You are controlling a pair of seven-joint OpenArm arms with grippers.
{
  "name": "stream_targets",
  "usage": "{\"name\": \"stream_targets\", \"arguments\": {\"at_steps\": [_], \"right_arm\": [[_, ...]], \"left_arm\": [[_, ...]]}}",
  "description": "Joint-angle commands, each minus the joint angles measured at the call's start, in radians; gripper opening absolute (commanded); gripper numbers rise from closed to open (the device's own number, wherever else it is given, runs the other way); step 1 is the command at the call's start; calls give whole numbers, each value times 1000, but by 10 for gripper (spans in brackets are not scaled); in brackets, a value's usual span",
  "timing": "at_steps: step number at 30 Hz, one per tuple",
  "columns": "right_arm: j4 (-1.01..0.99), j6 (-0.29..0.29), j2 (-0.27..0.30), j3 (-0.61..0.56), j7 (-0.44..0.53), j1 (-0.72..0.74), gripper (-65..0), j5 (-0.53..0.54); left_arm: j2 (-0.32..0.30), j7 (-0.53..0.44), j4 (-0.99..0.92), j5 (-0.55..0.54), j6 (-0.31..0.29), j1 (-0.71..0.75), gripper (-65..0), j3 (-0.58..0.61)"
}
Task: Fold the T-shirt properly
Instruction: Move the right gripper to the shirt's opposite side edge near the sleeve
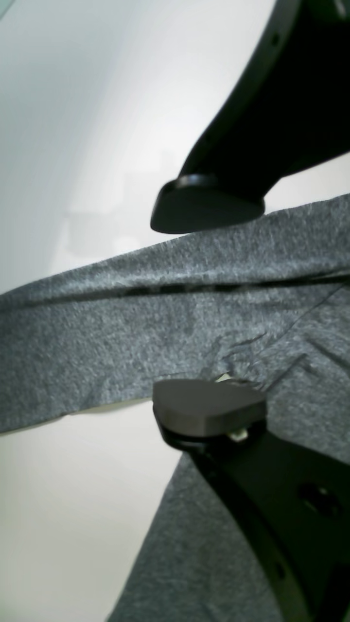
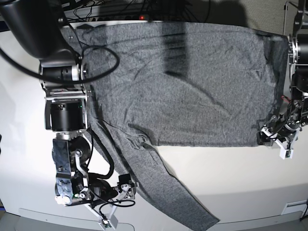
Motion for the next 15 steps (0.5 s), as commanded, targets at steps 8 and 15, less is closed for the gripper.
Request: {"name": "stream_targets", "arguments": {"at_steps": [8,15], "right_arm": [[16,-1,0,2,23,43,-188,9],[16,-1,0,2,23,43,-188,9]], "left_arm": [[-11,-54,15,-11,-2,-32,-330,-2],[-11,-91,15,-10,-2,-32,-592,-2]]}}
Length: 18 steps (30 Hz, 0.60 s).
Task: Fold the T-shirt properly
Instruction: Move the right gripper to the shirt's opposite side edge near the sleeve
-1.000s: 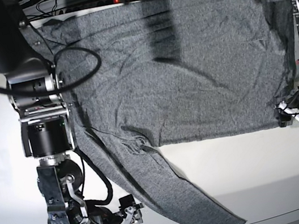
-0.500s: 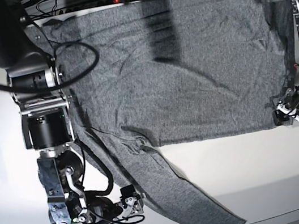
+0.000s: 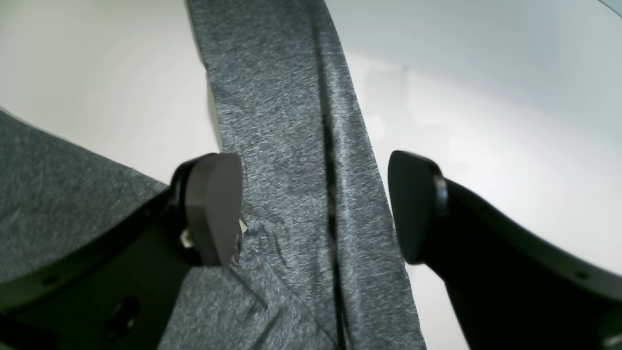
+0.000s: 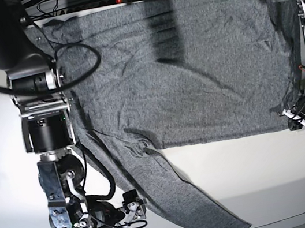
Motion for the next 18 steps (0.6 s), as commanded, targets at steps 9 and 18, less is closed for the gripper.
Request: {"name": "stream_targets", "arguments": {"at_steps": [9,18], "right_arm": [[16,-2,0,2,6,41,-188,8],[16,-1,0,82,-5,0,-188,-47]], "left_arm": [[-17,-26,15,-11,0,-32,-650,-2],[-17,-26,15,-11,-1,-32,-650,-2]]}}
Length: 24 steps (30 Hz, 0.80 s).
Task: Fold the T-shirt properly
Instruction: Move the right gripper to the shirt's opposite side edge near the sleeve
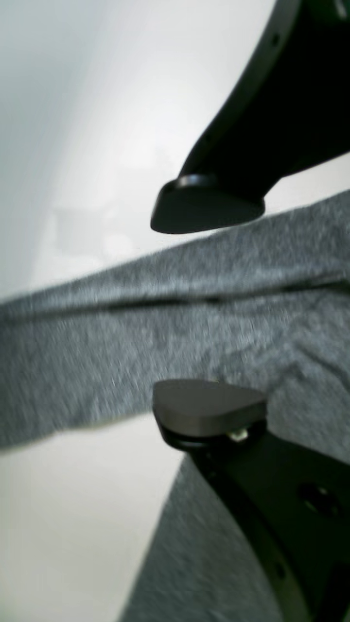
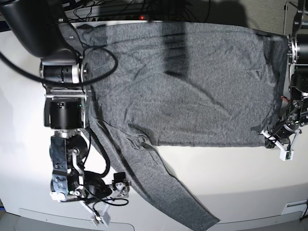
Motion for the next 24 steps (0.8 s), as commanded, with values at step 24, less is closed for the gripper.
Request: {"name": "stream_targets", "arguments": {"at_steps": [24], "right_arm": [[16,69,172,51,174,-257,-188,-51]], "left_arm": [[-17,-26,15,-11,0,-32,-650,-2]]}}
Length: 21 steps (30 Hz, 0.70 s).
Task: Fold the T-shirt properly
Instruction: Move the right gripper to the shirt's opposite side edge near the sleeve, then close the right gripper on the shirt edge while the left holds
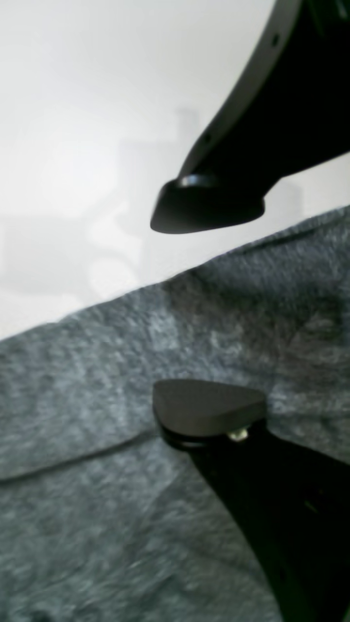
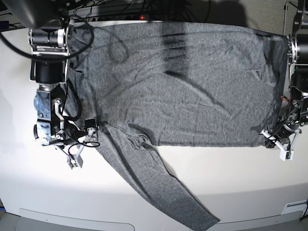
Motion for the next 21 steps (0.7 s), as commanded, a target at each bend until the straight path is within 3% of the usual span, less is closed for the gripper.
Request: {"name": "stream_targets", "arguments": {"at_steps": [1,10,12,16,21], "right_arm": [[16,5,13,2,35,29,-188,8],[-8,3,7,2,171,20,-188,-36],[-41,-14,8,2,194,20,-188,-76],[-127,-106,10,3,309,20,-188,-171],[-187,-107,9,3,340,20,-188,-160]], "left_arm": [[-17,-25,15,-11,0,-33,-650,-2],[-17,-25,15,-10,0,-32,-650,-2],[-17,-25,15,-10,0,-33,-650,-2],[-17,-25,15,-10,0,-32,-650,-2],[-17,-26,15,-11,0,-32,-650,-2]]}}
